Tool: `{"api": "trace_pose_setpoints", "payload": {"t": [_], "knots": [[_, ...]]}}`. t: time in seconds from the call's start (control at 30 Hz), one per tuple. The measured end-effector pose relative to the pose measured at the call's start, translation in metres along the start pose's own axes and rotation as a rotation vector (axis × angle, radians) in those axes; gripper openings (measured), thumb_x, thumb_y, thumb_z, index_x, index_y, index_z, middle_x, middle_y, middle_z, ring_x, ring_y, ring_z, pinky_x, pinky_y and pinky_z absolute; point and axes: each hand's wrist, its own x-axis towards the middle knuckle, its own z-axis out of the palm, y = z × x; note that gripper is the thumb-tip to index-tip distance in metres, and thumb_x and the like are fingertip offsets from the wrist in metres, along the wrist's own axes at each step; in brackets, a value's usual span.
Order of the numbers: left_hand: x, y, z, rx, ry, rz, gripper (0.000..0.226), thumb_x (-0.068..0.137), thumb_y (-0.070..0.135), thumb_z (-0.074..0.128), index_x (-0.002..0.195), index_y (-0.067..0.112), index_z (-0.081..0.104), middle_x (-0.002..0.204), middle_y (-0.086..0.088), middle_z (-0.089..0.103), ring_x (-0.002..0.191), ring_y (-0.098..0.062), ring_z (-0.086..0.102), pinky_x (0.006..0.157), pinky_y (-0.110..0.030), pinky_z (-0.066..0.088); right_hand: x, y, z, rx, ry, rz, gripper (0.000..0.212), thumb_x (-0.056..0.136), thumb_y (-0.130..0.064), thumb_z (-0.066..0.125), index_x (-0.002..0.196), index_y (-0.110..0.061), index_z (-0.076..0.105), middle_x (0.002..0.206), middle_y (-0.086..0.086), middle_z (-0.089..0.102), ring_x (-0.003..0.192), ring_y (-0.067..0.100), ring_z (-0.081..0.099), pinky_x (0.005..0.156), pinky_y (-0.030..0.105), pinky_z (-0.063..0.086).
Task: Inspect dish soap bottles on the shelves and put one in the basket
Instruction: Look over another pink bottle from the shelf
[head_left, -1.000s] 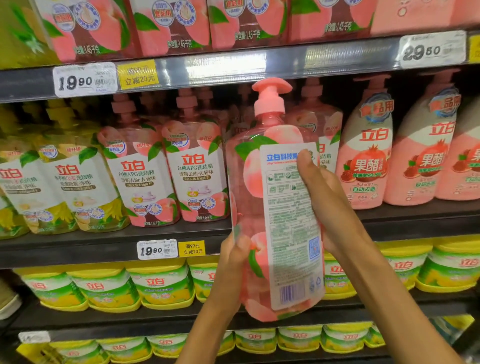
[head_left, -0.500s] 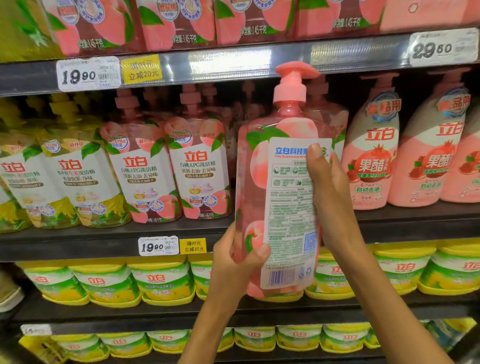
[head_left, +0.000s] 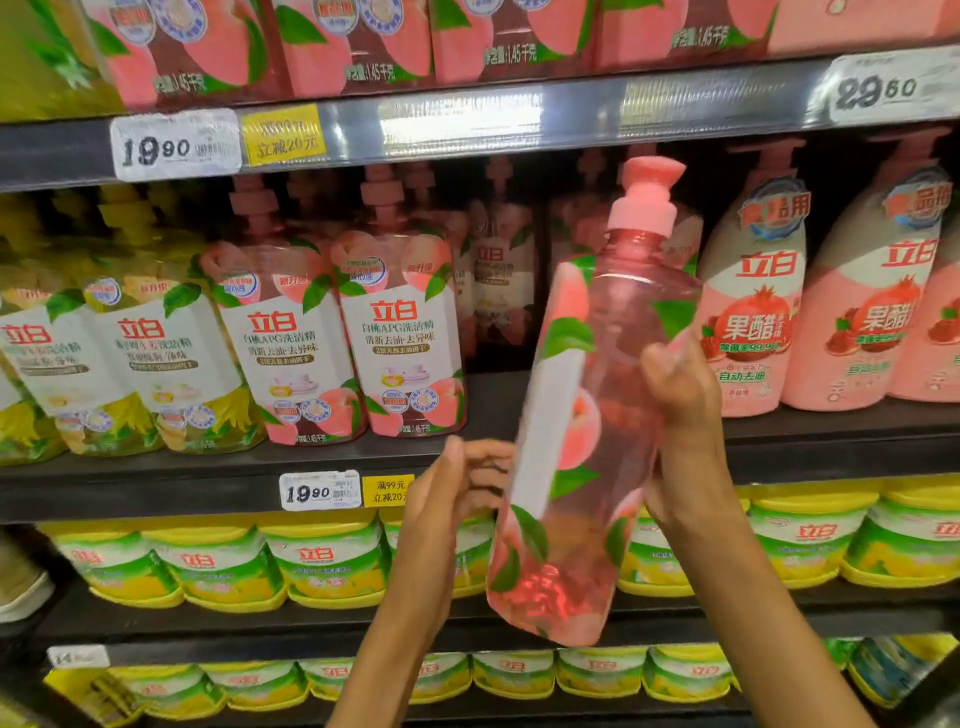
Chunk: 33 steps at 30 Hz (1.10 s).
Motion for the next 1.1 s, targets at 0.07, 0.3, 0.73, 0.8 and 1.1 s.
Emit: {"api": "trace_pose_setpoints", "payload": {"t": [0.07, 0.3, 0.73, 0.8, 1.1], "knots": [[-0.002, 0.000, 0.001, -0.001, -0.097, -0.098, 0.051, 0.074, 0.063, 0.057, 0.110, 0.028, 0.070, 0.111, -0.004, 0.071, 0.106, -0.019, 0.064, 0.086, -0.026, 0.052, 0.001, 0.006, -0.003, 0.233, -0.123, 0.076, 0.079, 0.034, -0.057, 0.089, 0.104, -0.020, 0.074, 0.090, -0.001, 0.075, 0.083, 0.017, 0.072, 0.077, 0.033, 0.058], [-0.008, 0.000, 0.016, -0.208, -0.335, -0.396, 0.034, 0.065, 0.073, 0.059, 0.088, 0.052, 0.072, 0.095, 0.014, 0.075, 0.089, -0.004, 0.071, 0.069, -0.019, 0.055, 0.006, -0.003, -0.007, 0.399, -0.290, 0.084, 0.055, 0.096, -0.035, 0.031, 0.073, -0.032, 0.080, 0.075, -0.018, 0.074, 0.074, -0.006, 0.070, 0.065, 0.012, 0.054], [-0.010, 0.003, 0.017, 0.004, 0.001, -0.057, 0.056, 0.057, 0.054, 0.068, 0.109, 0.037, 0.058, 0.102, 0.014, 0.073, 0.094, -0.007, 0.070, 0.068, -0.019, 0.056, 0.015, -0.003, 0.001, -0.142, -0.112, 0.149, 0.082, 0.063, -0.048, 0.080, 0.133, -0.018, 0.049, 0.107, 0.009, 0.074, 0.093, 0.025, 0.073, 0.080, 0.044, 0.060], [-0.007, 0.005, 0.017, 0.016, 0.017, -0.054, 0.051, 0.060, 0.050, 0.069, 0.108, 0.037, 0.057, 0.100, 0.017, 0.072, 0.093, -0.005, 0.070, 0.068, -0.019, 0.056, 0.019, -0.005, 0.006, -0.116, -0.128, 0.148, 0.083, 0.064, -0.049, 0.078, 0.135, -0.017, 0.047, 0.106, 0.010, 0.074, 0.092, 0.026, 0.074, 0.074, 0.039, 0.061], [0.017, 0.017, 0.011, -0.002, -0.016, -0.092, 0.065, 0.065, 0.062, 0.066, 0.119, 0.028, 0.060, 0.104, 0.008, 0.074, 0.096, -0.011, 0.071, 0.080, -0.029, 0.058, 0.055, -0.003, 0.023, -0.128, -0.094, 0.141, 0.070, 0.075, -0.047, 0.073, 0.130, -0.014, 0.047, 0.105, 0.012, 0.074, 0.093, 0.026, 0.073, 0.087, 0.049, 0.057]]}}
